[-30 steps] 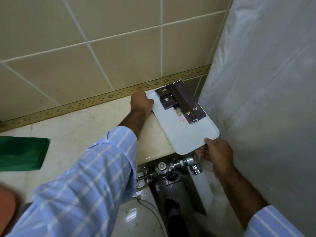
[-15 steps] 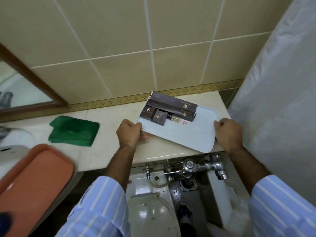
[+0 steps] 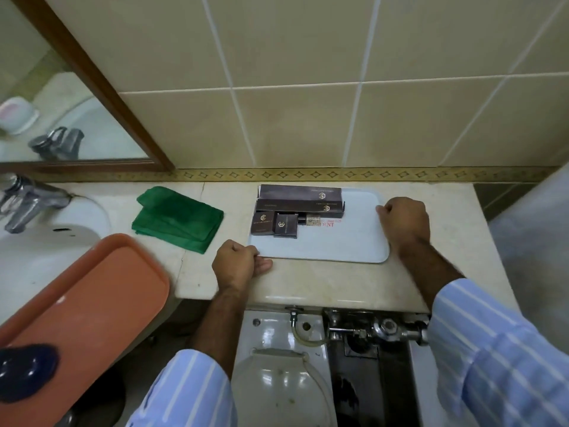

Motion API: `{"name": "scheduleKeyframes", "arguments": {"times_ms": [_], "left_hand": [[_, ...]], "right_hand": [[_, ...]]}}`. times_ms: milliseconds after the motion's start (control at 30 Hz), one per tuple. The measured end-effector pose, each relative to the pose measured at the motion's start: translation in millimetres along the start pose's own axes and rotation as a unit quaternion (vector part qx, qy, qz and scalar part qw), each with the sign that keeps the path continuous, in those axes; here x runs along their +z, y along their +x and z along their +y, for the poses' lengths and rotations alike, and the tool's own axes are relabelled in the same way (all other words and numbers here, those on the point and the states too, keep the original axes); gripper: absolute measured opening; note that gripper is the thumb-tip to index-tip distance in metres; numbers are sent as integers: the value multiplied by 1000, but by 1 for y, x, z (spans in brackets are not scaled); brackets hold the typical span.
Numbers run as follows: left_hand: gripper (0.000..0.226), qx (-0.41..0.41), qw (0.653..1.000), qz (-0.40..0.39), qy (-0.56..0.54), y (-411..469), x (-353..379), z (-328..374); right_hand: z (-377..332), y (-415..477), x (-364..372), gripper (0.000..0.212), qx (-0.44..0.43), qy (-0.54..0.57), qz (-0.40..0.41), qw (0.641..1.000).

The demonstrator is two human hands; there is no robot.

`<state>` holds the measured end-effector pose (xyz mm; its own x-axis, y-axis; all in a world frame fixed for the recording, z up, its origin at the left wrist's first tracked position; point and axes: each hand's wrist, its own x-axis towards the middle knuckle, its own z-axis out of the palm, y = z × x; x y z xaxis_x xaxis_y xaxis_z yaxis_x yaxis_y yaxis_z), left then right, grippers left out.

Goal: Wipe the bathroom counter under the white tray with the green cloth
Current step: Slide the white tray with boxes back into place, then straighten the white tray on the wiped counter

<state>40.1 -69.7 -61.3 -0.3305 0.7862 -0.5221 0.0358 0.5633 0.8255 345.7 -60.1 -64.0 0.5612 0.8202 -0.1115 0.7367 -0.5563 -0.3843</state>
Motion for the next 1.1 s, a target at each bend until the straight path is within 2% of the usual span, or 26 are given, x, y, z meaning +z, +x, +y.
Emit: {"name": "scheduleKeyframes", "arguments": {"times_ms": [200,367,467,533,567,667,767,833,900,967,1033,1100], "left_hand": [[16,-3,1000,0,3,15,15,5],[23,-4,1000,-17,22,21,12,2],[21,-16,996,-60,68,26,4,13],[28,-2,990,-69,122,31,-12,26],[33,30,985,-45,162,36,-24,34],[30,159,951,77,254,58,-70,58],[32,215,904,145,339,96,-117,79],[42,213,853,165,446,125,-141,88],[52,169,809,164,539,148,-157,90],[59,127,780,144,595,162,-165,85],[59,117,785,123,596,170,-167,79],[48,141,811,110,557,171,-162,76]], "right_hand": [[-2,31,11,30,-3,40,26,999],[2,41,14,41,-8,45,26,999],[-17,32,6,46,-9,59,97,994],[-46,18,4,40,-94,84,140,982],[-65,9,7,36,-158,90,132,974],[-130,-24,27,31,-337,77,53,937],[-198,-57,55,33,-437,65,-48,896],[-239,-72,77,38,-435,20,-107,894],[-267,-80,100,35,-414,-58,-114,901],[-280,-85,118,31,-380,-118,-115,910],[-285,-85,131,31,-331,-123,-140,925],[-286,-81,136,32,-283,-87,-155,942]]}}
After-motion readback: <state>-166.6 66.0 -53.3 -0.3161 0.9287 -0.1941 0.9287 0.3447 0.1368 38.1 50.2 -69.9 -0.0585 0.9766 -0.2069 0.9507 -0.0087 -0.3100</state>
